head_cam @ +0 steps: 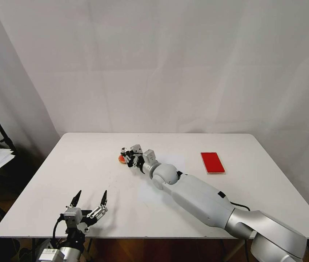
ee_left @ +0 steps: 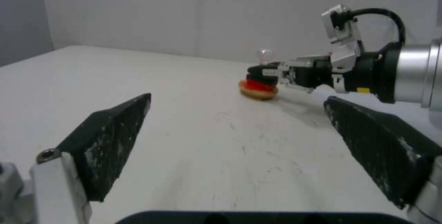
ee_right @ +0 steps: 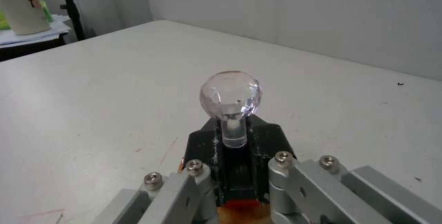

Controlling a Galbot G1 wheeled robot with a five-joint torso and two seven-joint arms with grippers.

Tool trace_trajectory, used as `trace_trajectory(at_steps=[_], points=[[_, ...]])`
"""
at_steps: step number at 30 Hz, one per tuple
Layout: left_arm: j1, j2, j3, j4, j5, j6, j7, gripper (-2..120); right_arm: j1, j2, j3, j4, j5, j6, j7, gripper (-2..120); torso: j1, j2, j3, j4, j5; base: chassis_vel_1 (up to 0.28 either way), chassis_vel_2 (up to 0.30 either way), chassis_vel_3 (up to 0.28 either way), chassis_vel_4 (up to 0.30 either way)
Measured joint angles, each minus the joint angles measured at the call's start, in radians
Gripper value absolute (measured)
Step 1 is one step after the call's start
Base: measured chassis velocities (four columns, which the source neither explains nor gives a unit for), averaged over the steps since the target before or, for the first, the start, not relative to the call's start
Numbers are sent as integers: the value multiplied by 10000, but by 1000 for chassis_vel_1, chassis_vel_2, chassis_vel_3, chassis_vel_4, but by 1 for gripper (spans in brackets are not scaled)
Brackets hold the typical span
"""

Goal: Pick up the stamp from the ink pad and place it onto another ink pad.

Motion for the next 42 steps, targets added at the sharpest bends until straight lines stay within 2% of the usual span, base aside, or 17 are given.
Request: trace_trajectory(at_steps=[9,12,15,19,20,24,25,29,30,33,34,37,38,42], points=[[0,0,0,0,0,0,0,100,-65,-20,1,77,-33,22,-1,13,0,0,0,-1,0,0,0,0,0],[0,0,0,0,0,0,0,100,-66,-31,-2,155,-20,1,7,26,0,0,1,0,-1,0,0,0,0],[1,0,0,0,0,0,0,100,-55,-39,-2,217,-12,-13,15,33,0,0,1,0,-1,0,0,0,0],[0,0,0,0,0,0,0,100,-45,-64,-3,309,-5,-33,30,53,0,0,1,0,-1,0,0,0,0],[0,0,0,0,0,0,0,100,-45,-64,-3,309,-5,-33,30,53,0,0,1,0,-1,0,0,0,0],[0,0,0,0,0,0,0,100,-45,-93,-16,421,-2,-58,49,71,0,0,1,0,-1,0,0,0,0],[0,0,0,0,0,0,0,100,-45,-93,-16,421,-2,-58,49,71,0,0,1,0,-1,0,0,0,0],[0,0,0,0,0,0,0,100,-52,-251,-17,670,1,-102,71,89,0,0,1,1,0,0,0,0,0],[0,0,0,0,0,0,0,100,-52,-251,-17,670,1,-102,71,89,0,0,1,1,0,0,0,0,0],[0,0,0,0,0,0,-1,100,-164,-718,-36,1327,-120,-189,102,100,0,0,1,2,1,0,0,0,0],[0,0,0,0,0,0,-1,100,-164,-718,-36,1327,-120,-189,102,100,0,0,1,2,1,0,0,0,0],[1,0,0,0,0,0,0,100,-511,-1802,-83,2405,-812,-209,102,110,0,0,1,0,3,0,0,0,0],[1,0,0,0,0,0,0,100,-511,-1802,-83,2405,-812,-209,102,110,0,0,1,0,3,0,0,0,0],[0,0,0,0,0,0,0,100,-1069,-3115,86,3924,-1288,-219,89,114,0,0,1,-2,5,0,0,0,0]])
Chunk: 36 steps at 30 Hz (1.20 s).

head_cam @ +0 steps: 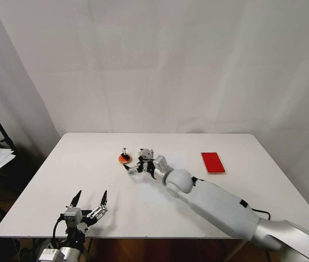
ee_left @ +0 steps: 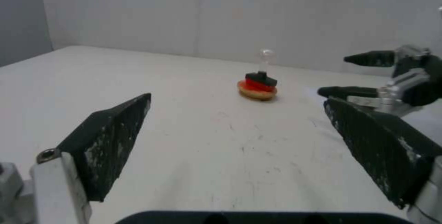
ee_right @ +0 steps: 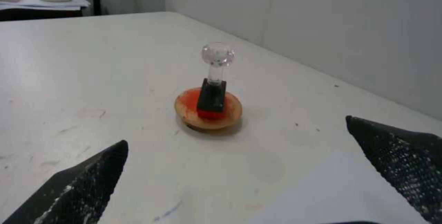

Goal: Pick up the stamp from the ink pad and place it onto another ink pad.

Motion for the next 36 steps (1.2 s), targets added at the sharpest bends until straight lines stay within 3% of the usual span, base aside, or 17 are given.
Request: trace_trajectory(at_steps=[1,5,9,11,15,16,20,21,25,31,36], points=[[0,0,0,1,0,0,1,100,-280,-514,190,662,-177,-2,2,114,0,0,0,1,-4,0,0,0,0],[0,0,0,0,0,0,0,100,-883,-1273,682,1548,-479,-15,164,114,-1,0,-1,2,-3,0,0,0,0],[0,-1,0,0,0,0,0,100,-2825,-2539,2582,3156,-720,313,935,111,0,0,-1,2,-3,0,0,0,0],[0,0,0,1,0,0,0,100,-3390,-2722,3053,3440,-720,459,1085,110,-1,1,-1,1,-4,0,0,0,0],[1,0,0,1,0,0,0,100,-6072,-3090,5512,4454,-774,1223,1670,102,-2,1,-2,1,-2,0,0,0,0],[1,0,0,1,0,0,0,100,-6072,-3090,5512,4454,-774,1223,1670,102,-2,1,-2,1,-2,0,0,0,0],[-1,0,0,1,0,0,0,100,-9075,-2441,8334,5239,-1559,2196,2006,100,-1,1,-2,2,-1,0,0,0,0],[-1,0,0,1,0,0,0,100,-9075,-2441,8334,5239,-1559,2196,2006,100,-1,1,-2,2,-1,0,0,0,0],[1,0,0,1,0,0,0,100,-11532,-1238,9990,5715,-3242,3218,2168,100,-2,2,-2,1,-2,0,0,0,0],[0,0,0,0,0,0,0,100,-13355,47,10412,5957,-3912,3765,2362,100,-3,2,-2,0,-3,0,0,0,0],[0,0,0,1,0,0,0,100,-14006,371,10497,6194,-4100,3842,2429,100,-1,2,-1,2,-8,0,0,0,0]])
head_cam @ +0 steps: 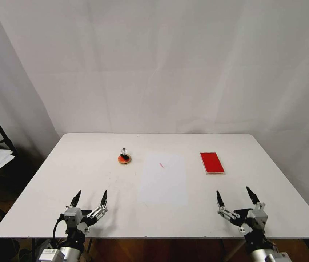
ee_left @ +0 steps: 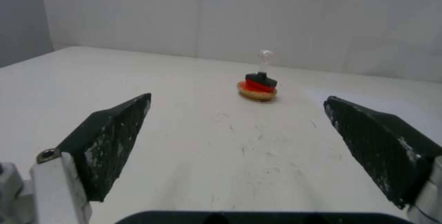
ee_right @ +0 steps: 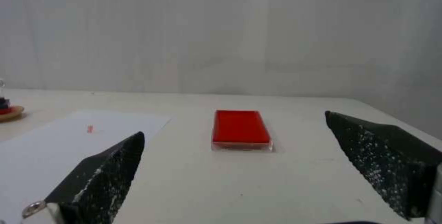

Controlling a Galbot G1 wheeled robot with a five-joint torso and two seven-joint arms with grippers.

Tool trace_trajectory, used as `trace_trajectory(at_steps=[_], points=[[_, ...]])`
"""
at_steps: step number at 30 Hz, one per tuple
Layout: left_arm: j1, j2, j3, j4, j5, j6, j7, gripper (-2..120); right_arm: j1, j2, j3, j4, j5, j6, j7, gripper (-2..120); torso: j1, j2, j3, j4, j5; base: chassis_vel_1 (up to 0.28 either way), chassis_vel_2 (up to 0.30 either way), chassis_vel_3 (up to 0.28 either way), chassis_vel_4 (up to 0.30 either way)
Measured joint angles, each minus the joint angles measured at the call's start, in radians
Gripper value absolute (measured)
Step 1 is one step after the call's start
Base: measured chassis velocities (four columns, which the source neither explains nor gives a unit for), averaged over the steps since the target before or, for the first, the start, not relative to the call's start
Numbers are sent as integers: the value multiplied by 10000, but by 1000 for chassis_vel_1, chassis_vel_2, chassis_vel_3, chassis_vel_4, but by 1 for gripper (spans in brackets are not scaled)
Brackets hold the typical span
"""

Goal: Pick up the stamp from the ink pad and place it onto another ink pad.

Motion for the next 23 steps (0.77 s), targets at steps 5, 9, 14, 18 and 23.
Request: trace_trajectory(at_steps=[5,9,14,18,23], points=[[0,0,0,0,0,0,0,100,-180,64,35,119,0,11,72,100,0,0,0,0,1,0,0,0,0],[0,0,0,0,0,0,0,100,-205,65,-13,139,0,1,81,100,1,0,0,0,1,0,0,0,0],[0,0,0,0,0,0,0,100,-228,83,-59,136,6,-36,58,100,1,-1,1,0,2,0,0,0,0],[0,0,0,0,0,0,0,100,-221,88,-79,118,9,-61,45,100,1,-1,1,0,2,0,0,0,0],[0,0,0,0,0,0,0,100,-198,84,-95,99,21,-75,29,100,1,-1,1,0,2,0,0,0,0]])
